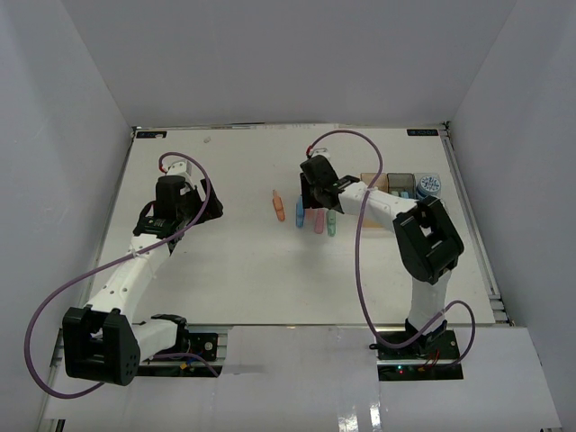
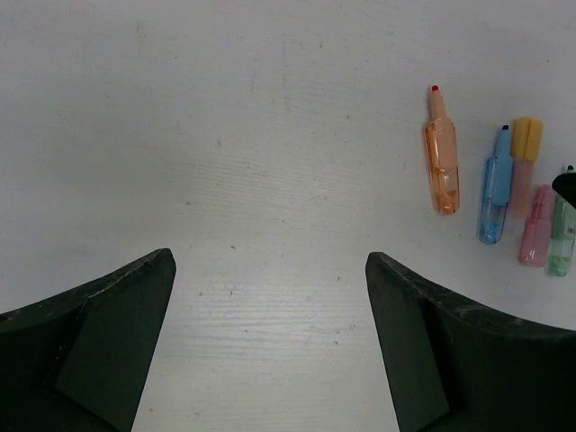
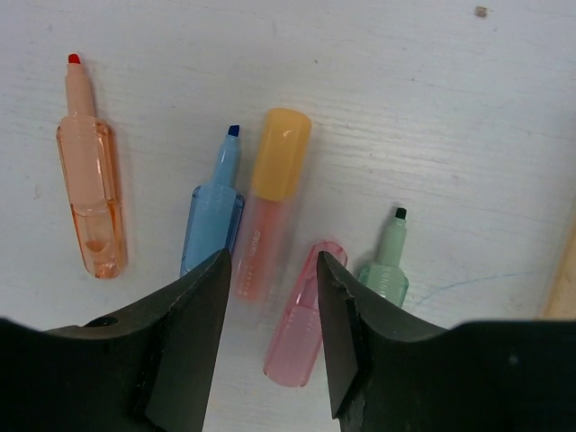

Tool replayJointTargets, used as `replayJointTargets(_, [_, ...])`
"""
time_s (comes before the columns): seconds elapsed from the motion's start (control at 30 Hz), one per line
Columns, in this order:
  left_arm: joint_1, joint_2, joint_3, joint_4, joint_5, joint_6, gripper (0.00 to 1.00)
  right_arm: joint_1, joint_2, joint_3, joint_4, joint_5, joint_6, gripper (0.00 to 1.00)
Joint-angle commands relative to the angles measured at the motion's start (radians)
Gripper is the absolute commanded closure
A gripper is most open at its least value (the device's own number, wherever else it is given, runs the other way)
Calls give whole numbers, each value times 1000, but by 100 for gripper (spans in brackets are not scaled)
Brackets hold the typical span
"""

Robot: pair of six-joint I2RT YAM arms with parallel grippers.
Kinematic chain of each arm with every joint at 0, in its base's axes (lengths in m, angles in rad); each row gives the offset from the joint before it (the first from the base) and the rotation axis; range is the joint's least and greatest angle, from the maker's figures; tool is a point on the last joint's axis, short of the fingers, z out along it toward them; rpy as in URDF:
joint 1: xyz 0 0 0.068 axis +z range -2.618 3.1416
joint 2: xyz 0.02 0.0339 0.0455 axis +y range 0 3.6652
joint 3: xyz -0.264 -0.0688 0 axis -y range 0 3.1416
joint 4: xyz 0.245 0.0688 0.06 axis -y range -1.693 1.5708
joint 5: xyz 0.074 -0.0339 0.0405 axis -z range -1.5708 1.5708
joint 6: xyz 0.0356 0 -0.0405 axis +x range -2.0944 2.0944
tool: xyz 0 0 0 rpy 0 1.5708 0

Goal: Sort the stationery into containers
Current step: Pick up the pen from the center of the board.

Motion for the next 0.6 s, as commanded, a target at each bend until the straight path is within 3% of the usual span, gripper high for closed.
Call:
replayJointTargets(0.0, [4,-16,1,-4,9,0,2,4,30,74,5,12,43,51])
replayJointTargets(0.57, [4,-19,-1,-4,41,0,2,8,152,77,9,23,73,59])
